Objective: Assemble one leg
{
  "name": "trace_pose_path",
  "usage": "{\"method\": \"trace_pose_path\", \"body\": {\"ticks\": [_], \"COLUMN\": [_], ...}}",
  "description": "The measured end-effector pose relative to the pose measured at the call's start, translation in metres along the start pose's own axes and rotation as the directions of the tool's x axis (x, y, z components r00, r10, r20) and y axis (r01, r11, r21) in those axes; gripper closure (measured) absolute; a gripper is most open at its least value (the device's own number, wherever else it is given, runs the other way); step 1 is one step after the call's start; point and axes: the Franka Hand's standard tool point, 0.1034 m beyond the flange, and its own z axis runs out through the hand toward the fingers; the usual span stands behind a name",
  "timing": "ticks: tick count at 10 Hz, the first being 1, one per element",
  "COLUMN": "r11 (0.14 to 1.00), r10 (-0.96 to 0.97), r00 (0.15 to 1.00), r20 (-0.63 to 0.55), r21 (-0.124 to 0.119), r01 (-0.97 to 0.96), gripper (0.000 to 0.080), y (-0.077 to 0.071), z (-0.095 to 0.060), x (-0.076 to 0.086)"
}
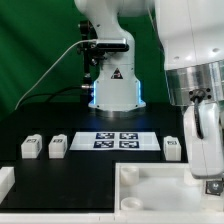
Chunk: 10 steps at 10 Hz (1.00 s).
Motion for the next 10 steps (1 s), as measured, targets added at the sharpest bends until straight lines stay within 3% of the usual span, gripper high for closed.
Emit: {"method": "trace_pose_path", "body": {"ticks": [2, 3, 4, 5, 8, 10], "r11": [1.0, 1.0, 0.999, 0.999, 0.998, 0.998], "r10": [0.0, -0.003, -0.02, -0.025, -0.044, -0.044], "r00": [1.0, 1.0, 1.0, 1.0, 0.999, 0.999], "r20": [-0.001, -0.001, 0.0, 0.006, 0.026, 0.022], "r21": [-0.002, 0.001, 0.027, 0.026, 0.042, 0.035], "r01": [0.0, 0.003, 0.02, 0.025, 0.043, 0.043], "gripper": [0.0284, 0.0284, 0.0174, 0.0157, 0.0151, 0.0151], "y": [0.001, 0.001, 0.006, 0.014, 0.019, 0.02], "z": [0.001, 0.001, -0.004, -0.012, -0.036, -0.032], "x": [0.001, 0.0, -0.003, -0.006, -0.015, -0.013]}}
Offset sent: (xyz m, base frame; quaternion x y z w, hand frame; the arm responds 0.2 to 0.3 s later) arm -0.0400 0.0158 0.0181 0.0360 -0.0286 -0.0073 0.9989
